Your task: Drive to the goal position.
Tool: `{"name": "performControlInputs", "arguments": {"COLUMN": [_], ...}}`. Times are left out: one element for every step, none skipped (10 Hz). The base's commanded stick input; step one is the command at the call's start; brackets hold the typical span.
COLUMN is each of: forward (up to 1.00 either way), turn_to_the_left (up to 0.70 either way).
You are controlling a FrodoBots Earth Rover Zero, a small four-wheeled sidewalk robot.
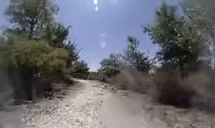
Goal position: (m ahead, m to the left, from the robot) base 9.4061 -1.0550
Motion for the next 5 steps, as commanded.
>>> {"name": "performControlInputs", "arguments": {"forward": [0.7,0.7,0.7,0.7,0.7], "turn_to_the_left": [0.0,0.0,0.0,0.0,0.09]}}
